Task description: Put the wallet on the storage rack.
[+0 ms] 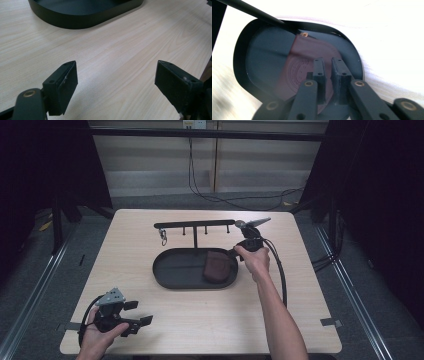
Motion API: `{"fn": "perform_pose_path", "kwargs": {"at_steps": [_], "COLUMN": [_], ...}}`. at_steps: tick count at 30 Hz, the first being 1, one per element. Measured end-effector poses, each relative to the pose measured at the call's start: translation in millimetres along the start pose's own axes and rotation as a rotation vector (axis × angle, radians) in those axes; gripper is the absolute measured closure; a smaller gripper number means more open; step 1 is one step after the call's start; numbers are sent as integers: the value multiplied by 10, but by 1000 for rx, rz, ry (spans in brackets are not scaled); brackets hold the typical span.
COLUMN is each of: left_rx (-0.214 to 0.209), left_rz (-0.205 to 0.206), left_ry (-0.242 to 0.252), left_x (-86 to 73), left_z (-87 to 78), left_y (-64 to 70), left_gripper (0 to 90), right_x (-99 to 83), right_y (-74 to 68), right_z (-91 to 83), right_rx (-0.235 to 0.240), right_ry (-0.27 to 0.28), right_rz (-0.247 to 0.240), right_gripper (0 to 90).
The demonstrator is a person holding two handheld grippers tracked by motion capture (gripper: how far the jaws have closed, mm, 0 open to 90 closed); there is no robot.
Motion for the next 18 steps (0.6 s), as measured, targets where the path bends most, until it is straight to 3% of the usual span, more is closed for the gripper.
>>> {"fn": "perform_pose_path", "kwargs": {"at_steps": [7, 14, 18], "left_rx": [0, 5, 5], "left_rz": [-6, -12, -24], "left_ry": [1, 10, 17], "left_x": [-1, 10, 15], "left_z": [-2, -9, -18], "left_y": [-3, -24, -38], "left_gripper": [184, 184, 185], "right_x": [-39, -66, -98], "right_y": [-15, -68, -61], "right_z": [-35, -125, -202], "right_rx": [14, 25, -5], "right_ry": [50, 107, 148], "right_rz": [-45, -106, -139], "right_gripper": [714, 500, 344]}}
Point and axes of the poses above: each handheld gripper's, and its own axes: z roughly forward along the jaws, x roughly out of its top, y roughly to its right, the point moved 8 cm from there along z, roughly forward along the jaws, and after that the axes turned 5 degrees about -y, right-handed, at the moved point
